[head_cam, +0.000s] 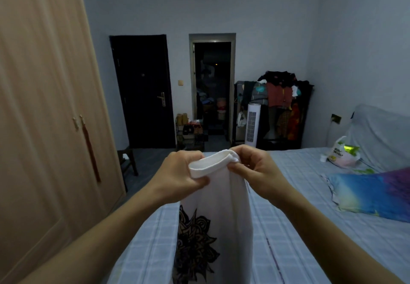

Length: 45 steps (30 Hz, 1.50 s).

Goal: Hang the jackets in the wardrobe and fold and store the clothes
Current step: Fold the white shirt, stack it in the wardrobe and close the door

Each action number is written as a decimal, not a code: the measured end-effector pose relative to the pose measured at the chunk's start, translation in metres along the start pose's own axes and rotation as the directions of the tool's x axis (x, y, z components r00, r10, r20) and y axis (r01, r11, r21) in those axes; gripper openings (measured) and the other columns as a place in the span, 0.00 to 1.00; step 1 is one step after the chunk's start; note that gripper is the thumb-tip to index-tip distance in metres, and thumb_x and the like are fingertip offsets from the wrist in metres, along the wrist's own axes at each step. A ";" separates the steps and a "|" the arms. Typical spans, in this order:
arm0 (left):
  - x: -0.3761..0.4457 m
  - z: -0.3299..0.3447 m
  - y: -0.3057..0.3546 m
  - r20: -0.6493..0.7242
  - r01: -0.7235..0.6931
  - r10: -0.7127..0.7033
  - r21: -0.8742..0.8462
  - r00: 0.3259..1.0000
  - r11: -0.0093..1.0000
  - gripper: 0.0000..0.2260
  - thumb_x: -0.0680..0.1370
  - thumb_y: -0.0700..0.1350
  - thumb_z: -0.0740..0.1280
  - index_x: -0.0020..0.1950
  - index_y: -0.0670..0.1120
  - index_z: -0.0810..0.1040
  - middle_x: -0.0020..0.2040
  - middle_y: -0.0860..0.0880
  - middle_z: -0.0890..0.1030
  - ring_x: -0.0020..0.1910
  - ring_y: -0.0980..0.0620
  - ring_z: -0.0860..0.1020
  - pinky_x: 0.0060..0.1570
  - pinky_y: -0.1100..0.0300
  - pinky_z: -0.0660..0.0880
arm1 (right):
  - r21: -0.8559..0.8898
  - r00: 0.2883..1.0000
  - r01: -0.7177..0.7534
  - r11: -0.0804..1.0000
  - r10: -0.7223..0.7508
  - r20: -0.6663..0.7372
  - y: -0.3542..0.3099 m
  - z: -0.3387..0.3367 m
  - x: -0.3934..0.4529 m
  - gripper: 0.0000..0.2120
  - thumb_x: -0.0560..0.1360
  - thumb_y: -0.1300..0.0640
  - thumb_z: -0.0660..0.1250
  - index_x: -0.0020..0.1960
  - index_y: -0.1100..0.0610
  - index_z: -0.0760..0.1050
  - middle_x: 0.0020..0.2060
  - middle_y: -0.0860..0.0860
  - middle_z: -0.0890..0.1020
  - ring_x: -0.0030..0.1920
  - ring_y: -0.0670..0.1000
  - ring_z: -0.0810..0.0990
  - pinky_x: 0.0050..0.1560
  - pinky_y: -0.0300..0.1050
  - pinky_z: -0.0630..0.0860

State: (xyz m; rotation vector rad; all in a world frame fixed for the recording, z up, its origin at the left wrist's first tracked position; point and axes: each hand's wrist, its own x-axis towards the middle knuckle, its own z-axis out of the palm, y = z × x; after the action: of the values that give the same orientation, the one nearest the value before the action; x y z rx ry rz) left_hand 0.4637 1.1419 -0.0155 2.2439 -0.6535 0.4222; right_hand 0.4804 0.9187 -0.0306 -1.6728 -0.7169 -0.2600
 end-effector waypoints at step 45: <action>-0.030 -0.056 -0.035 0.293 0.260 -0.162 -0.333 0.942 0.907 0.08 0.70 0.38 0.76 0.47 0.36 0.82 0.40 0.43 0.81 0.38 0.53 0.78 0.37 0.65 0.73 | -0.129 0.925 -0.286 0.950 0.309 0.223 0.069 -0.032 -0.067 0.04 0.72 0.59 0.74 0.41 0.53 0.79 0.36 0.47 0.81 0.38 0.44 0.78 0.38 0.36 0.73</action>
State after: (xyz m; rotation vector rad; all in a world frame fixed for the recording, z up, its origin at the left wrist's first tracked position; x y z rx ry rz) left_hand 0.4536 1.2137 -0.0121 1.9924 -0.5561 -0.1036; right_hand 0.4756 0.8629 -0.1152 -1.8973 -0.6235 0.1307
